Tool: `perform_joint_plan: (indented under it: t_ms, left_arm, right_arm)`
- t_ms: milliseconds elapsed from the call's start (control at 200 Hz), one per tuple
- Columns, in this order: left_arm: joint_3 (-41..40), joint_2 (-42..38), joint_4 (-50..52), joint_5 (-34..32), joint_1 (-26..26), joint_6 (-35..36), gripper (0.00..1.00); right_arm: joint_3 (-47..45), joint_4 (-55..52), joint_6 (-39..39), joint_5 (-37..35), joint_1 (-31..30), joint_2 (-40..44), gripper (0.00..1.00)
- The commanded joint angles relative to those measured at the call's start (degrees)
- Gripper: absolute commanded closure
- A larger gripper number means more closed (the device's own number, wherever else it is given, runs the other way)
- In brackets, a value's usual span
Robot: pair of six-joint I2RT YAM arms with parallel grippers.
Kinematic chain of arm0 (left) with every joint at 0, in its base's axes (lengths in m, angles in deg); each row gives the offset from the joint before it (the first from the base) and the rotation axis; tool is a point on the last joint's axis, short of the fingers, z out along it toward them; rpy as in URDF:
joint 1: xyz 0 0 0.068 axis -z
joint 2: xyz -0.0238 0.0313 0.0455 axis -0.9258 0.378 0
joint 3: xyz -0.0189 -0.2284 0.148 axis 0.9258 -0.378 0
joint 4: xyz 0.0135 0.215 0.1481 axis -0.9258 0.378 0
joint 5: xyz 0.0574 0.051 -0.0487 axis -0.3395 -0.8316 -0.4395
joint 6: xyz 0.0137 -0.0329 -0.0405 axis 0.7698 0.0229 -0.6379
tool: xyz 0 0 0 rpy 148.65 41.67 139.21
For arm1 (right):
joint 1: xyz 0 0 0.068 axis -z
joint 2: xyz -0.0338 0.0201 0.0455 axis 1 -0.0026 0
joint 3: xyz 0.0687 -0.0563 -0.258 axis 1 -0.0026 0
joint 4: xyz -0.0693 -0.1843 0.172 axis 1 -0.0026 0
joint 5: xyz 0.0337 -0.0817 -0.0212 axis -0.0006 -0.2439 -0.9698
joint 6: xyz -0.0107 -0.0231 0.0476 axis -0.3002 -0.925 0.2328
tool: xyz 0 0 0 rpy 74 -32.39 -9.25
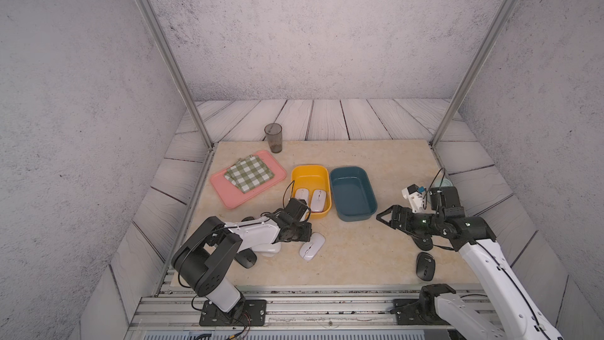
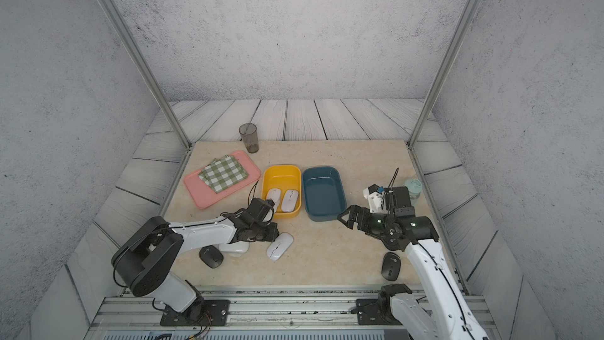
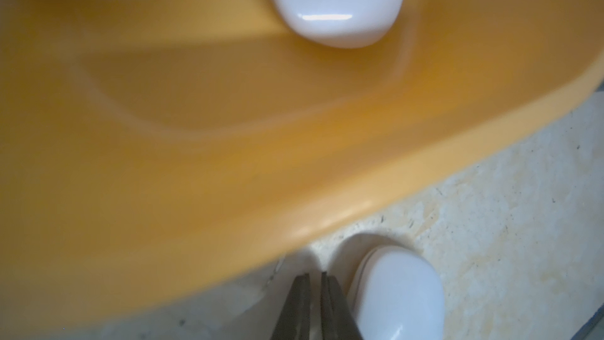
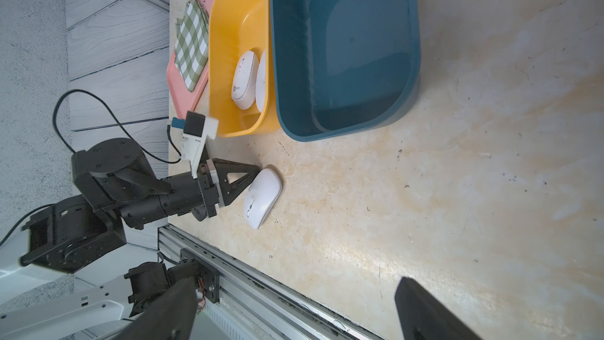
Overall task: Place the mice by color into the storage box
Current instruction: Adjust the mouse at the center of the board.
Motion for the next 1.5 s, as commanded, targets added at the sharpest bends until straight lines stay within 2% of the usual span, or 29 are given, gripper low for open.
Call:
perform_joint_plan:
  t_ms: [0,380,515,645,716,781,811,861,926,1001,1056,1116,1196,1366,1496]
  left_arm:
    - [2.2,3.3,1.9,-1.8,2.3,-0.3,0.86]
    - [3.9,5.9,5.3,0.5,9.7,-1.4,0.86]
    - [1.0,1.6,8.3,0.4,10.7,-3.6,0.86]
    - [-0.9,-6.6,11.7,-1.3,11.5,-3.7,0.85]
    - [-0.1,-13.4,15.2,-2.7,11.5,-3.7,0.79]
    - [1.7,-21.2,19.7,-5.1,11.5,-3.7,0.66]
    - [2.8,-25.1,22.2,-7.3,11.4,-3.6,0.55]
    - [4.3,-31.0,26.3,-12.2,11.2,-3.8,0.38]
    - [5.8,-39.0,30.3,-18.4,10.0,-3.5,0.2]
    - [8.9,-46.2,36.3,-21.4,6.2,-2.2,0.1]
    - [11.8,-49.0,40.8,-21.9,2.4,-0.4,0.03]
    - [14.6,-50.2,45.2,-22.2,-1.2,2.3,0.02]
    - [17.2,-50.7,49.0,-23.8,-3.4,4.8,0.02]
    - [18.7,-51.5,49.5,-23.6,-4.3,5.6,0.02]
    - [18.4,-52.4,48.7,-23.4,-4.5,5.3,0.02]
  right_arm:
    - [-0.7,-1.4,-0.7,-0.2,0.0,1.1,0.01]
    - [0.0,-4.0,-2.4,-1.1,0.0,1.8,0.01]
    - [-0.1,-3.9,-2.6,-1.0,0.0,1.8,0.01]
    - [0.0,-3.2,-3.3,0.8,0.0,0.9,0.01]
    - [0.5,-3.1,-4.8,2.2,-0.2,0.0,0.01]
    - [1.4,-3.8,-6.7,2.4,-0.9,-1.4,0.01]
    - [1.9,-4.3,-7.8,2.0,-1.8,-2.3,0.01]
    - [2.9,-5.1,-9.5,0.0,-4.5,-3.9,0.01]
    - [4.2,-5.4,-10.8,-5.0,-10.5,-6.5,0.01]
    - [5.9,-4.7,-11.1,-11.2,-18.9,-10.7,0.01]
    - [6.5,-3.2,-10.7,-13.1,-23.1,-13.8,0.01]
    - [7.4,-1.0,-10.2,-15.5,-28.0,-17.7,0.01]
    - [9.7,0.5,-10.2,-19.1,-34.7,-23.6,0.01]
    - [17.1,1.4,-10.8,-25.6,-47.1,-37.2,0.01]
    - [22.9,1.7,-10.5,-27.7,-52.7,-45.8,0.01]
